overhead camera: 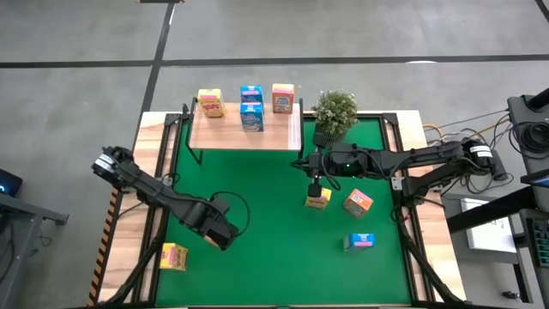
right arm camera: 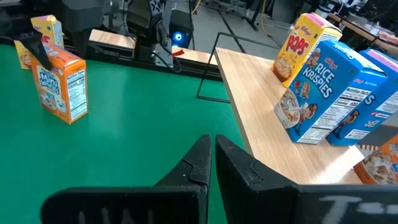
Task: Stack cereal on shelf
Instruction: Put the left orange cereal box on the shelf
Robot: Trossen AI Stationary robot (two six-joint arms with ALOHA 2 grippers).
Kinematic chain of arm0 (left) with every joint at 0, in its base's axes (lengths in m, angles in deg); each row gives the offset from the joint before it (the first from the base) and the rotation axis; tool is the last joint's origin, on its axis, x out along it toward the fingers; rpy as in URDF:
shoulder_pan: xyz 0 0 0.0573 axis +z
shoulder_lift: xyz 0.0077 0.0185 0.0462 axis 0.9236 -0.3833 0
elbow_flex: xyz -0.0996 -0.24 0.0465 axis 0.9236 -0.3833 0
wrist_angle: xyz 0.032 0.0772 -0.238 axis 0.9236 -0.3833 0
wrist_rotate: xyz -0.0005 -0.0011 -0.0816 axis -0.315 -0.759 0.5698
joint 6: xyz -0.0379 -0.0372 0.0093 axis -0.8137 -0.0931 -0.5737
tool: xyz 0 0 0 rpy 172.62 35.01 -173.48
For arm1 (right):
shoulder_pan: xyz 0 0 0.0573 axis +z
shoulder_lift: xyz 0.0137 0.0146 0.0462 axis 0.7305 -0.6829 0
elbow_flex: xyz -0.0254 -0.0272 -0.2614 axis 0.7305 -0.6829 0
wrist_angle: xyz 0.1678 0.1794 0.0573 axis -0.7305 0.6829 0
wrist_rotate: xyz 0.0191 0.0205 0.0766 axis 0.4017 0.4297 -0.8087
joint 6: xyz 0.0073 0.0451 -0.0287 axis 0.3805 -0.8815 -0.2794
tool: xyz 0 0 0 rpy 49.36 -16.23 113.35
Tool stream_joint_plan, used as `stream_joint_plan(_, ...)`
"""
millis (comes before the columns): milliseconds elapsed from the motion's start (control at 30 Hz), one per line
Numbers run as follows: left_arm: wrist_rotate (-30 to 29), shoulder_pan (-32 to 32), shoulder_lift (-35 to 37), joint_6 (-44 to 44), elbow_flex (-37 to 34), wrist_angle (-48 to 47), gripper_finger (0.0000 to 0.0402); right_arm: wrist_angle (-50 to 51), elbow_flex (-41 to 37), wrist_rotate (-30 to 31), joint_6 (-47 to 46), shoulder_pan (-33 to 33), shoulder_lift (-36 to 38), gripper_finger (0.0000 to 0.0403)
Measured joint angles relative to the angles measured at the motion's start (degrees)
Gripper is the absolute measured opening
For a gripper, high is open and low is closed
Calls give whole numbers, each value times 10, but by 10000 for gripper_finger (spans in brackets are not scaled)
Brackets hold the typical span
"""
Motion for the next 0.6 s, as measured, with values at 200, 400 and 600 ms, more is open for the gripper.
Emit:
stream_joint_plan(200, 1, 0, -6, 9, 6, 2, 200, 0, 0, 0, 0, 0, 0, 12)
stream_joint_plan(400, 1, 0, -6, 9, 6, 4, 161, 0, 0, 0, 0, 0, 0, 12)
stream_joint_plan(600, 3, 0, -6, 14, 6, 5, 143, 0, 0, 1, -5, 0, 0, 12)
